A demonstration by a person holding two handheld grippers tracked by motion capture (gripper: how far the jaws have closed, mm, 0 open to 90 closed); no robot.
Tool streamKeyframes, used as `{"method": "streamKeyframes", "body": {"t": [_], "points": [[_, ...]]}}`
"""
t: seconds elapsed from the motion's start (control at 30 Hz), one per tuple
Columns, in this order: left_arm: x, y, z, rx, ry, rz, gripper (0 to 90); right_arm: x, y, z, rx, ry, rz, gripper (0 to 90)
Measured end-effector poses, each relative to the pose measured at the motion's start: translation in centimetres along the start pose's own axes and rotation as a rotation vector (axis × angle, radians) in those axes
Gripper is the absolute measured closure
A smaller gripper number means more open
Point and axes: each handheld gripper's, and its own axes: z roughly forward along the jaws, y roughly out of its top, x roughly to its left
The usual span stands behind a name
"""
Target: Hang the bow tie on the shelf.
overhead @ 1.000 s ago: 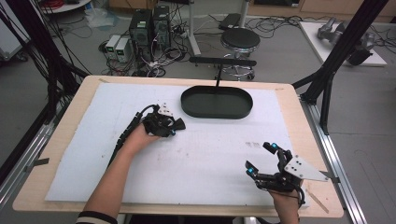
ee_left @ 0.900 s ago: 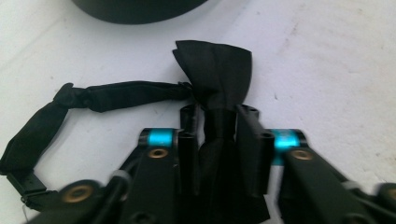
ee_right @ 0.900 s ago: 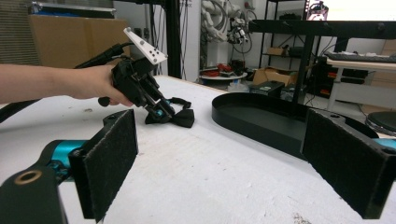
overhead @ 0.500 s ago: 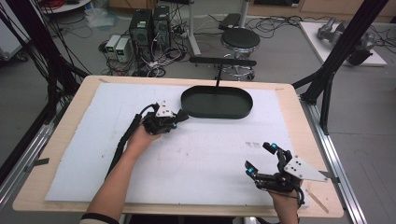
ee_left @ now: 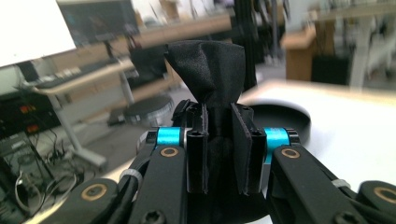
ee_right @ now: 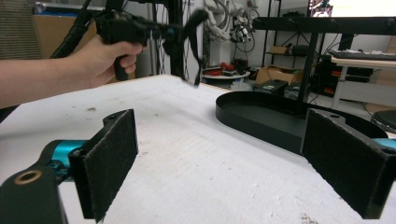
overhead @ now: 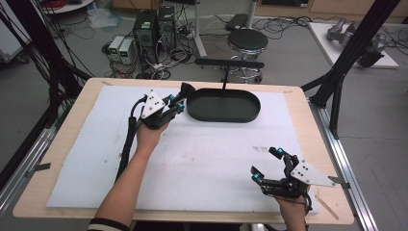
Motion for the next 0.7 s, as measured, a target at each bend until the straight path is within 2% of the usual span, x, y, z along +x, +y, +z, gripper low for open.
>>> {"method": "streamKeyframes", "body": {"t": [0.07, 0.17, 0.2, 0.37, 0.5, 0.7], "points": [[0.1, 0.4, 0.2, -0.037, -0.005, -0.023, 76.8, 0.0, 0.0, 0.1, -0.001, 0.002, -0.006, 10.3], [0.1, 0.8, 0.7, -0.044, -0.024, -0.023, 76.8, 0.0, 0.0, 0.1, -0.002, 0.004, -0.01, 10.3], [0.1, 1.1, 1.3, -0.057, -0.046, -0.029, 76.8, -0.1, 0.0, 0.1, -0.003, 0.006, -0.01, 10.3], [0.1, 2.2, 3.1, -0.114, -0.093, -0.065, 76.8, 0.0, -0.1, 0.1, 0.01, 0.006, -0.009, 10.3], [0.6, 3.1, 4.7, -0.138, -0.133, -0.094, 76.8, 0.0, -0.1, 0.2, 0.015, 0.008, -0.014, 10.3], [0.9, 4.0, 6.6, -0.158, -0.167, -0.093, 76.8, 0.1, -0.1, 0.3, 0.024, 0.007, -0.02, 10.3]]}}
